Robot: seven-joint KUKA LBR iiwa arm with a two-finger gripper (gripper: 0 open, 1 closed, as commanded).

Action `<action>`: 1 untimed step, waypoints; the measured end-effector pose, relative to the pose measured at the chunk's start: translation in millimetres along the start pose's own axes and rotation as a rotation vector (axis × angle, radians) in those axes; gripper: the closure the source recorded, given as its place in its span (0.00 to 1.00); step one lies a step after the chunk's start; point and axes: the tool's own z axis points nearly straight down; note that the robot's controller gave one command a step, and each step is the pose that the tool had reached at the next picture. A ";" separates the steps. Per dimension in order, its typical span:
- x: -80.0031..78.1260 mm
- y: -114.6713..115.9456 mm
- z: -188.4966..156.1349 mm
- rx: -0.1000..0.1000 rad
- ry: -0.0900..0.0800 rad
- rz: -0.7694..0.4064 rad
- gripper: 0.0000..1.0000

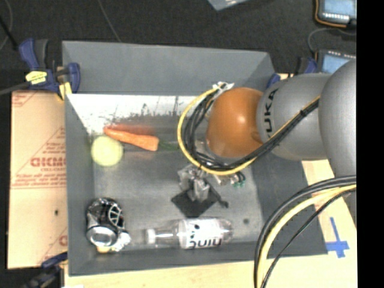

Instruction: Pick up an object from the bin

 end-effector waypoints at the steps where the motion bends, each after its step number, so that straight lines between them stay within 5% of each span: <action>1: 0.0 0.0 0.0 0.000 0.000 0.000 1.00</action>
Offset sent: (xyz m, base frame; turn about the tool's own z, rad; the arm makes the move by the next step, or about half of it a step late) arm 0.0113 0.0127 0.1648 -0.0610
